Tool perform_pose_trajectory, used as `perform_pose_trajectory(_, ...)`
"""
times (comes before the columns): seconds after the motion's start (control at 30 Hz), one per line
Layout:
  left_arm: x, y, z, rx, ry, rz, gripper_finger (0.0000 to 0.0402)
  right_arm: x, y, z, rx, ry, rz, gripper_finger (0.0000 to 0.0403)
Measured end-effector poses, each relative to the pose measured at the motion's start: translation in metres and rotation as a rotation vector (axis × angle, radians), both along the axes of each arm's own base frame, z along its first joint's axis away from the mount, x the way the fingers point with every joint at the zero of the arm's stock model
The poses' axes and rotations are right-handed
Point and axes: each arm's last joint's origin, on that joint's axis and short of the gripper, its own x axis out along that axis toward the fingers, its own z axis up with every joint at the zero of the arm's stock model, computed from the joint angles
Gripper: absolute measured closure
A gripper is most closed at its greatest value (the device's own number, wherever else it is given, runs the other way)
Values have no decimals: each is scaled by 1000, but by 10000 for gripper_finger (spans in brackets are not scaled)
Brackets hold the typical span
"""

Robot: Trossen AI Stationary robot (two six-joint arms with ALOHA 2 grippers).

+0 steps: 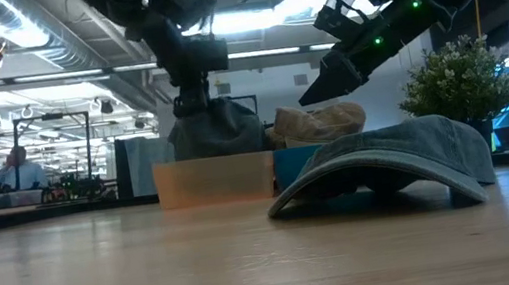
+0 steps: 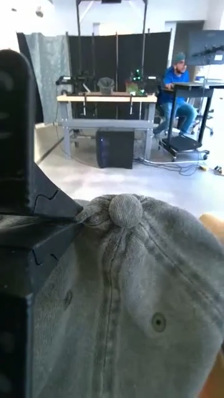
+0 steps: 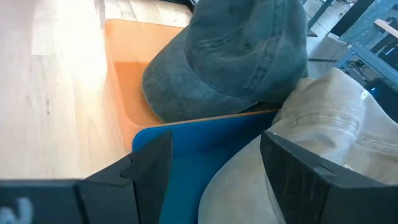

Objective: Pick & Place hat
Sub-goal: Put the left black cap into the left transparent bin

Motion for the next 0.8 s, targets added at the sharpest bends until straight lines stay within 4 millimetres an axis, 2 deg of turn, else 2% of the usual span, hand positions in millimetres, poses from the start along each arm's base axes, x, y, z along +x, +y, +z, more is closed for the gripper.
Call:
perform_pose_trajectory(0.2,2,5,-5,15,33,-1,389,-1,-2,-1,3,5,-7,160)
perform_pose_trajectory(0.4,3,5,-5,6,8,-5,371,-1,-2,-1,4,5,-7,160)
perform_pose_trajectory(0.8,4,3,-5,-12,-47,12,361,-1,-2,-1,5,5,-8,160)
